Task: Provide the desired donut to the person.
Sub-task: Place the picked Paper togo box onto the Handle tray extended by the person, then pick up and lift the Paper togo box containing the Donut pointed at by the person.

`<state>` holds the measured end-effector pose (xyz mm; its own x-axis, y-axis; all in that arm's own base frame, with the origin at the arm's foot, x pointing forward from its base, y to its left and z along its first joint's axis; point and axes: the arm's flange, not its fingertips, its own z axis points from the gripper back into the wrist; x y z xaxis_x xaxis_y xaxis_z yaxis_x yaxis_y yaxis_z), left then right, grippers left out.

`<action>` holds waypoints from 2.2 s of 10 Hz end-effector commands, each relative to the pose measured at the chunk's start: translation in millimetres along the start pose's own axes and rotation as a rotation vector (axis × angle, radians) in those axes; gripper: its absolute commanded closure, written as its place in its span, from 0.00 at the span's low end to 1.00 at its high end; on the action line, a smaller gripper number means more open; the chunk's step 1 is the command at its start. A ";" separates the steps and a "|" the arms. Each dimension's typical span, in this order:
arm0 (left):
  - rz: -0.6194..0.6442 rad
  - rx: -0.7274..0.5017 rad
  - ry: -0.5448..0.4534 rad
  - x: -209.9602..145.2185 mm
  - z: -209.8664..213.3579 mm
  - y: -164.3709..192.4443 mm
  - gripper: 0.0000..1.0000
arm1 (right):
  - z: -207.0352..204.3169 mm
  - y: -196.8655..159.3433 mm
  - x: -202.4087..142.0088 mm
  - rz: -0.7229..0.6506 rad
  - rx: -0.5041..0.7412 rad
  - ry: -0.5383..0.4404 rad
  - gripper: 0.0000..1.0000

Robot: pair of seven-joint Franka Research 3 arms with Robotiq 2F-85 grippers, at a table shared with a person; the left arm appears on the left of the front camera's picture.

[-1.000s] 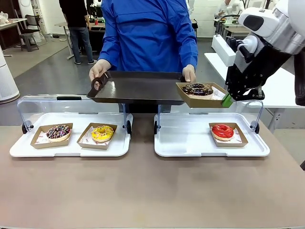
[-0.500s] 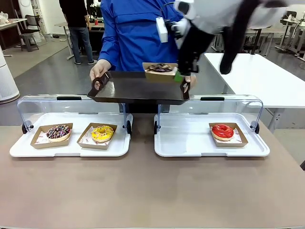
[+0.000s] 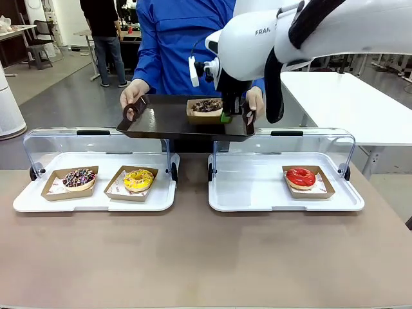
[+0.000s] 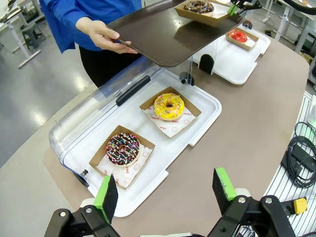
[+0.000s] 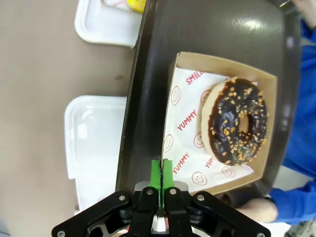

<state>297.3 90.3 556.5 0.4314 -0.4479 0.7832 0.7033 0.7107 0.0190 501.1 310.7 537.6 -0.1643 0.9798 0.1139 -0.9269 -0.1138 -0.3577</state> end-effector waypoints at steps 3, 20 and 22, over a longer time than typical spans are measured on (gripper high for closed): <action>0.008 0.003 -0.015 -1.0 -2.3 -0.2 0.00 | -11.2 -20.5 -12.9 -0.005 0.018 0.046 0.99; 0.008 0.003 -0.015 -1.0 -2.3 -0.2 0.00 | 16.4 -19.6 -7.5 0.024 0.091 -0.028 0.00; 0.008 0.003 -0.015 -1.0 -2.3 -0.2 0.00 | 16.4 -19.6 -7.5 0.024 0.091 -0.028 0.00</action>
<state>297.3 90.3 556.6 0.4315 -0.4478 0.7832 0.7032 0.7108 0.0190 516.2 304.7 563.2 -0.1941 0.9713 0.1375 -0.9534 -0.1538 -0.2596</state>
